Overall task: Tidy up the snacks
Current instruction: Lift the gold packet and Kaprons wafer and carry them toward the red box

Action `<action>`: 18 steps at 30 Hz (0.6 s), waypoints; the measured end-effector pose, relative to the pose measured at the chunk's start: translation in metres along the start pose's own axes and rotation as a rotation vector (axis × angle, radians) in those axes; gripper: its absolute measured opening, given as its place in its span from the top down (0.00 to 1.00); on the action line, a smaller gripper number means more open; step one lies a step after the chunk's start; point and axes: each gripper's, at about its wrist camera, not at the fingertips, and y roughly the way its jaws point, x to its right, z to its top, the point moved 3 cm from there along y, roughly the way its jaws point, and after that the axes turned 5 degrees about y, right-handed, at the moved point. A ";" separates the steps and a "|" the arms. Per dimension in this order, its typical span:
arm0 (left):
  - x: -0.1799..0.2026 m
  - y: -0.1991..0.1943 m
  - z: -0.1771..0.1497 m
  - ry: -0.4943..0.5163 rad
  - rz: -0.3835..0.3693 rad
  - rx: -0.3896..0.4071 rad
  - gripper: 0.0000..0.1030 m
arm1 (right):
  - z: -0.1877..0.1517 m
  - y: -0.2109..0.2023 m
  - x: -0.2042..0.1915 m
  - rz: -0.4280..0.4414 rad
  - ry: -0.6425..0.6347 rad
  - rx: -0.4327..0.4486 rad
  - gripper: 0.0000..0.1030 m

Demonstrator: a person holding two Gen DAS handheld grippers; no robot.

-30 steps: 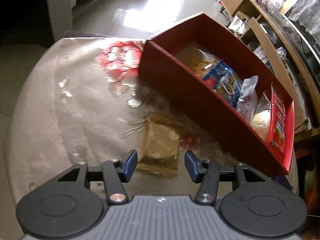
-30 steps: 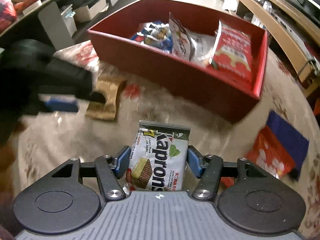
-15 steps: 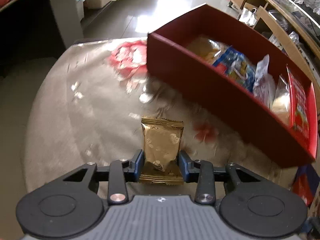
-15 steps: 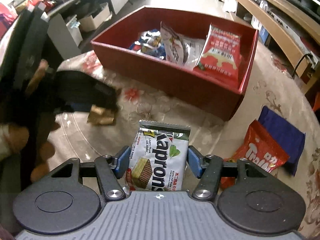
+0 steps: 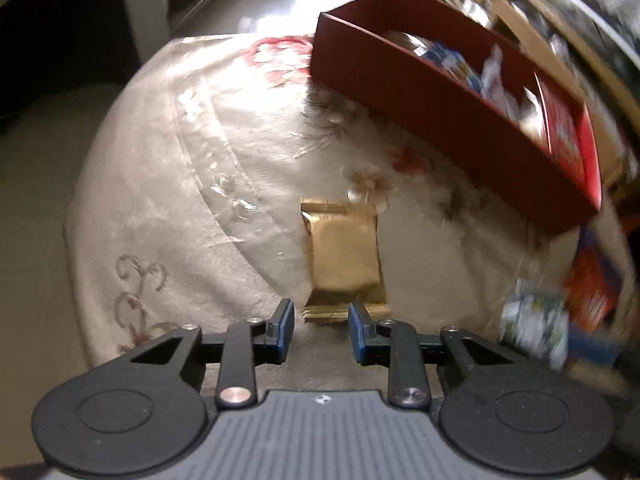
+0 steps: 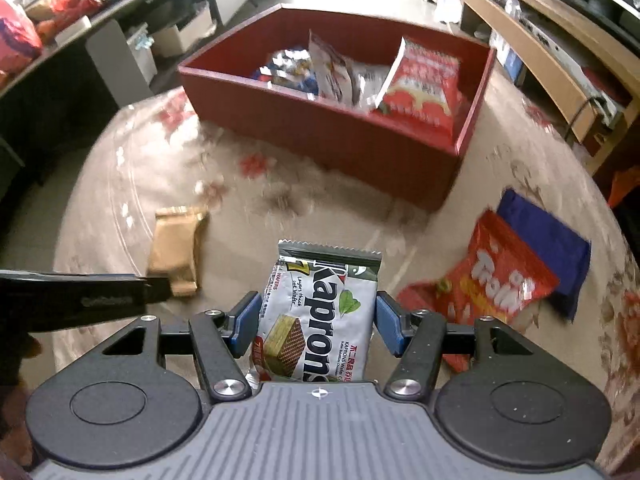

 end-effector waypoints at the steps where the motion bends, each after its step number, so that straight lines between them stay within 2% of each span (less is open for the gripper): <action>1: -0.002 0.001 0.003 -0.031 -0.022 -0.003 0.64 | -0.003 0.000 0.000 0.000 -0.002 -0.004 0.35; 6: 0.002 0.011 0.019 -0.082 -0.010 0.014 0.52 | -0.005 -0.002 0.004 0.001 0.016 0.006 0.34; 7: 0.005 0.013 0.021 -0.087 -0.007 0.019 0.44 | -0.004 -0.001 0.005 0.003 0.017 0.002 0.34; 10: 0.020 0.018 0.027 -0.065 0.020 0.034 0.39 | -0.003 0.003 0.005 0.011 0.011 -0.007 0.34; 12: 0.029 0.020 0.026 -0.003 0.068 0.037 0.41 | -0.002 0.003 0.004 0.020 0.008 -0.009 0.34; 14: 0.035 0.019 0.019 0.064 0.140 0.052 0.58 | -0.002 0.003 0.004 0.029 0.002 -0.012 0.34; 18: 0.027 0.012 0.012 0.053 0.145 0.037 0.62 | 0.000 -0.001 0.006 0.025 -0.003 -0.003 0.34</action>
